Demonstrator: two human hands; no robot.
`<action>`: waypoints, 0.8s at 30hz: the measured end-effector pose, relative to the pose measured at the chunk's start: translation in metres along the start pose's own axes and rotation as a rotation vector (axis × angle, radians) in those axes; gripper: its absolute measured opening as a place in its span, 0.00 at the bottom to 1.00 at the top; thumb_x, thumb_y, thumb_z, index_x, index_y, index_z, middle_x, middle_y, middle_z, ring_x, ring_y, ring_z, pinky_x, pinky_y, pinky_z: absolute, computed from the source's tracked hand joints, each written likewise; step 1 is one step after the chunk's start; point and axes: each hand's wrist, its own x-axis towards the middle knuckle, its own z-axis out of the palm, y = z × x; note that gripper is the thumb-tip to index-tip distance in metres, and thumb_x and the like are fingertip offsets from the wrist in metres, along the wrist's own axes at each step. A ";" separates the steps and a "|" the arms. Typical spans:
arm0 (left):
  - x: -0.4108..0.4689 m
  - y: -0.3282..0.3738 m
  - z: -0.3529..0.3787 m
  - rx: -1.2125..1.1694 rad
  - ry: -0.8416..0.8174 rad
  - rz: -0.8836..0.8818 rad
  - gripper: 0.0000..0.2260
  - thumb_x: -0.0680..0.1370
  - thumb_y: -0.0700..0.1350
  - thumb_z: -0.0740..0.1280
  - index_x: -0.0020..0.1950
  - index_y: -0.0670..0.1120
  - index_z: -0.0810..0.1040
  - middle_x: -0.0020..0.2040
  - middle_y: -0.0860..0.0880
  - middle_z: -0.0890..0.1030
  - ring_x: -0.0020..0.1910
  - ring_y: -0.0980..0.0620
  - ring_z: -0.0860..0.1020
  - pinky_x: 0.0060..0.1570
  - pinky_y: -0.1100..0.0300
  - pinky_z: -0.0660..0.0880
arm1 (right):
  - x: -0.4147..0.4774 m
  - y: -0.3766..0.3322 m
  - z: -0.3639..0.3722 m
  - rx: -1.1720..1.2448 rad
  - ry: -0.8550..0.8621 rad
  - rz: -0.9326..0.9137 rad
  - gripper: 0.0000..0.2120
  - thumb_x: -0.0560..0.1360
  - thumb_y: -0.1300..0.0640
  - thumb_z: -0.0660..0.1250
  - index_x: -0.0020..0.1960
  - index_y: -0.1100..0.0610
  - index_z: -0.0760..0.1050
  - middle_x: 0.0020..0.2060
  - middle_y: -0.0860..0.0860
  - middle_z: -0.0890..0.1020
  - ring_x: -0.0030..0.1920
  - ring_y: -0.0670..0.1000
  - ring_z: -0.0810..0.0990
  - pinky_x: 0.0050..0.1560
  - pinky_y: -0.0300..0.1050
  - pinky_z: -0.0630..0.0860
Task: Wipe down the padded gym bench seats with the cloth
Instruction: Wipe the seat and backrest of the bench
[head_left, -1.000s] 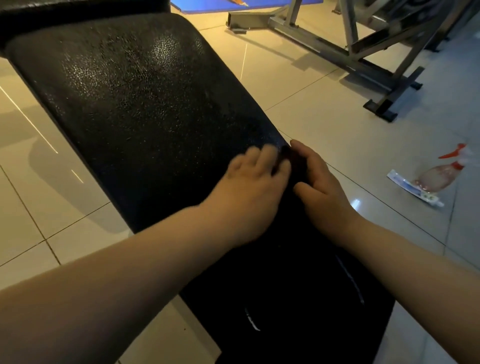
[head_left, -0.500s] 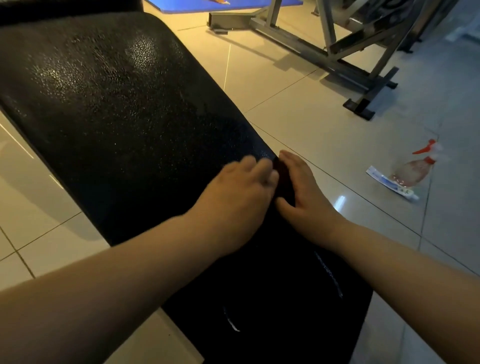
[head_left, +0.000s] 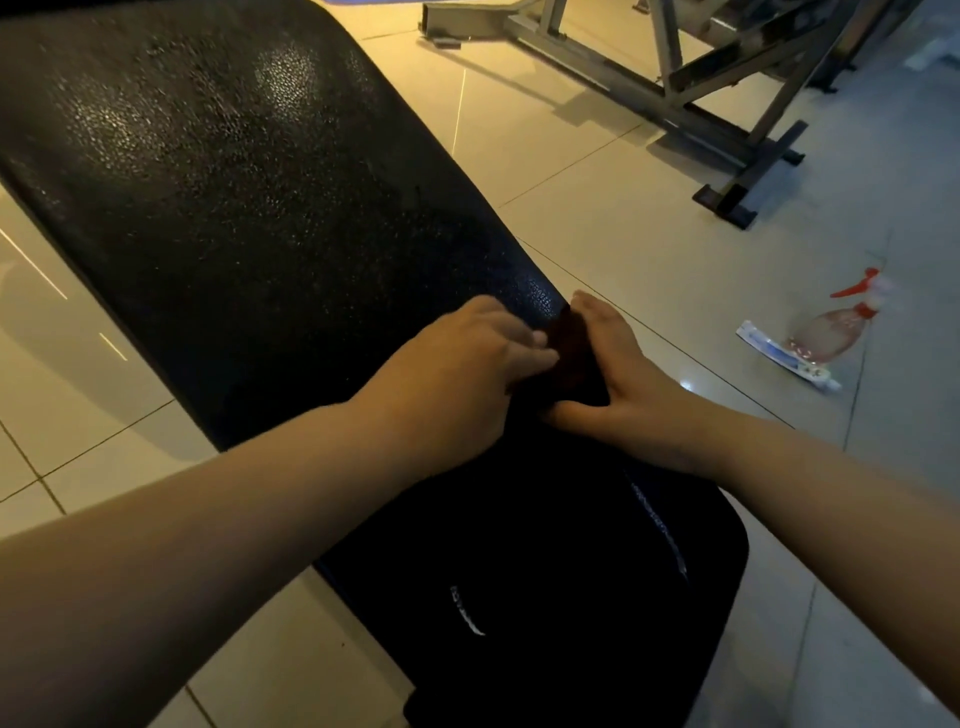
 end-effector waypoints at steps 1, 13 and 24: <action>-0.008 0.000 -0.001 -0.032 -0.012 0.019 0.21 0.78 0.40 0.67 0.71 0.53 0.76 0.66 0.57 0.77 0.65 0.58 0.68 0.63 0.67 0.66 | -0.003 0.001 0.002 -0.041 -0.017 0.004 0.55 0.69 0.38 0.72 0.82 0.49 0.40 0.80 0.41 0.44 0.79 0.42 0.46 0.81 0.49 0.50; -0.024 -0.012 -0.025 -1.038 0.279 -0.445 0.19 0.62 0.33 0.57 0.46 0.38 0.82 0.51 0.36 0.82 0.55 0.41 0.80 0.60 0.49 0.78 | -0.034 -0.048 0.063 -0.403 0.285 -0.494 0.23 0.81 0.54 0.65 0.73 0.63 0.71 0.72 0.57 0.71 0.69 0.54 0.71 0.68 0.58 0.71; -0.035 0.001 -0.016 -0.613 0.315 -0.331 0.18 0.70 0.38 0.61 0.56 0.45 0.82 0.55 0.51 0.80 0.57 0.59 0.76 0.56 0.70 0.72 | -0.020 -0.030 0.058 -0.264 0.434 -0.232 0.23 0.80 0.53 0.57 0.74 0.53 0.70 0.59 0.55 0.71 0.58 0.51 0.68 0.58 0.38 0.68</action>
